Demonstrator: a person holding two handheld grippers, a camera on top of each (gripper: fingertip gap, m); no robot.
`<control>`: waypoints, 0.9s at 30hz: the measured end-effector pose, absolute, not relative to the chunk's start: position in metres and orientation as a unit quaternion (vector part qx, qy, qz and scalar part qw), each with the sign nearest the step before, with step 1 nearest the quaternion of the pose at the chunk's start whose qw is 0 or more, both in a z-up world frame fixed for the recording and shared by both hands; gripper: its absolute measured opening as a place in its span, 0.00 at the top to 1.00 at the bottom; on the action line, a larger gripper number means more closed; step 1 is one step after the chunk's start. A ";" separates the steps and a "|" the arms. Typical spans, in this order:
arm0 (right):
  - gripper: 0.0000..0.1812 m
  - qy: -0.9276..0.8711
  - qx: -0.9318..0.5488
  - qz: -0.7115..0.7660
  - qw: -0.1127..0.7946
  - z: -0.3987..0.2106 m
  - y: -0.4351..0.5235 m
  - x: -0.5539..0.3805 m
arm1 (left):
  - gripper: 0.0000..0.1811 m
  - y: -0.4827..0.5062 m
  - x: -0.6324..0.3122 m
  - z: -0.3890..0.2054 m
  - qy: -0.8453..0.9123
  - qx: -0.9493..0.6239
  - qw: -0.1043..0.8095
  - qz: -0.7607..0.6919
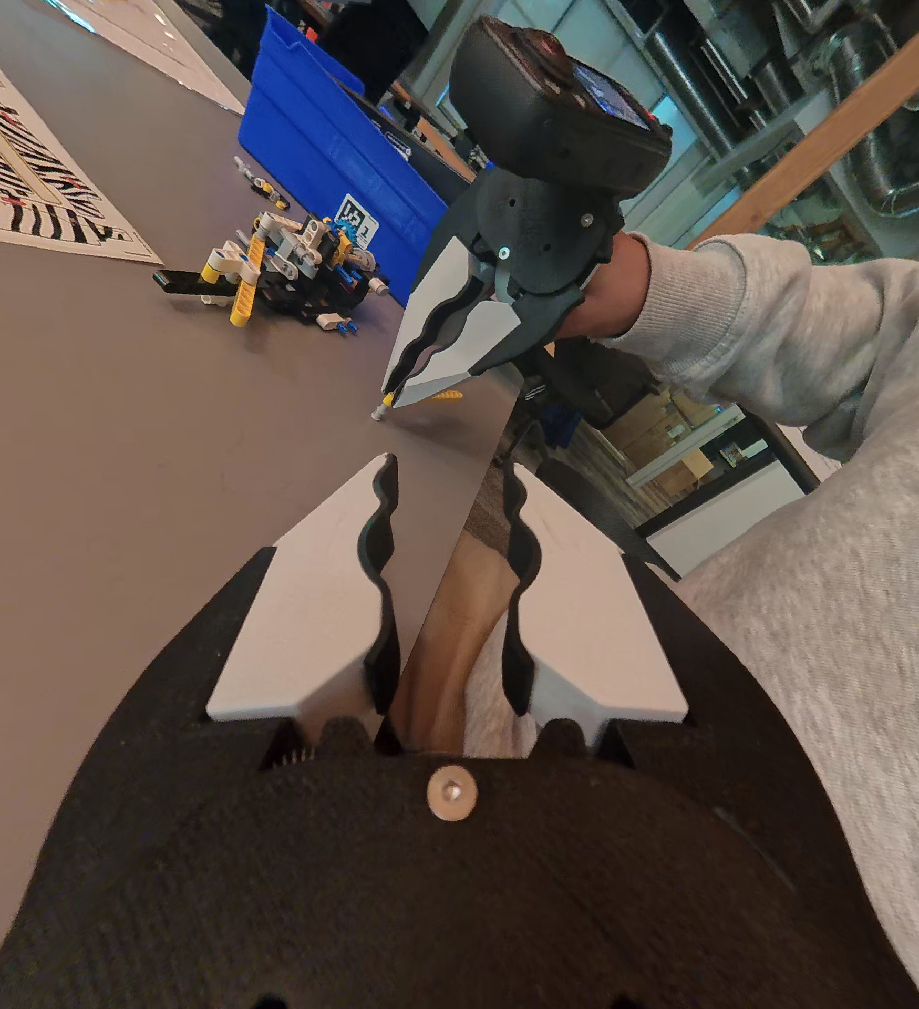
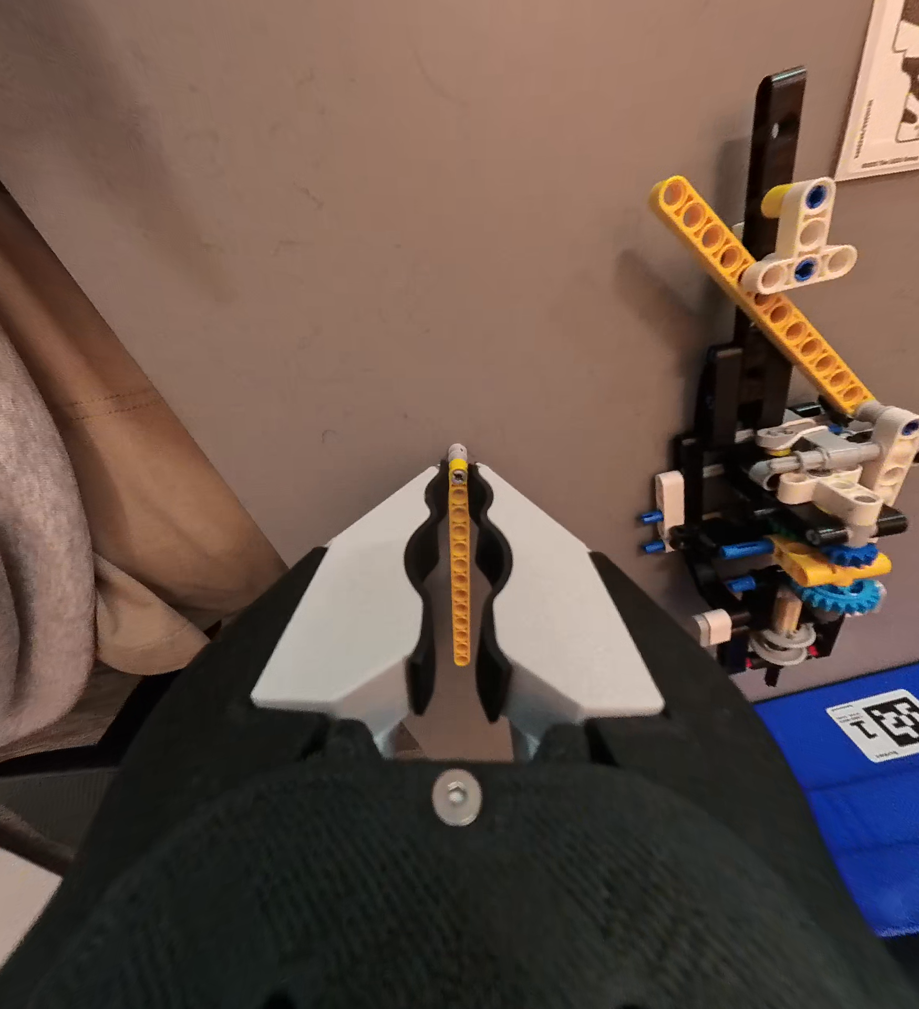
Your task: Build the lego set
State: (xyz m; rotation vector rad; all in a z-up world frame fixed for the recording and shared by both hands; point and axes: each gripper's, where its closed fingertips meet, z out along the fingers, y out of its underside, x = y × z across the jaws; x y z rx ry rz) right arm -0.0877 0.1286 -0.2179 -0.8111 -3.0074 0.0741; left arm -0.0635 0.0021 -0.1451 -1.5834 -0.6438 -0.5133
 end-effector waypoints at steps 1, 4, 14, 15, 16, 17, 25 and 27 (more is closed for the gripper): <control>0.97 -0.965 -0.261 0.025 0.010 -0.219 0.129 -0.088 | 0.80 0.002 -0.063 -0.145 -0.281 -0.691 0.628 -0.224; 0.97 -0.965 -0.262 0.024 0.007 -0.220 0.129 -0.088 | 0.80 0.002 -0.064 -0.145 -0.281 -0.690 0.628 -0.225; 0.97 -0.965 -0.260 0.025 0.000 -0.226 0.128 -0.088 | 0.80 0.001 -0.063 -0.143 -0.281 -0.686 0.631 -0.230; 0.97 -0.966 -0.256 0.022 0.005 -0.226 0.129 -0.088 | 0.80 0.001 -0.064 -0.143 -0.281 -0.686 0.631 -0.230; 0.97 -0.968 -0.252 0.021 0.011 -0.226 0.129 -0.088 | 0.80 0.001 -0.064 -0.143 -0.281 -0.686 0.631 -0.229; 0.97 -0.968 -0.250 0.020 0.017 -0.226 0.129 -0.088 | 0.80 0.001 -0.064 -0.143 -0.281 -0.685 0.631 -0.229; 0.97 -0.950 -0.273 0.141 0.046 -0.201 0.095 -0.097 | 0.79 0.002 -0.062 -0.144 -0.276 -0.691 0.632 -0.219; 0.97 -0.917 -0.296 0.267 0.031 -0.173 0.057 -0.100 | 0.78 0.004 -0.061 -0.144 -0.274 -0.694 0.632 -0.209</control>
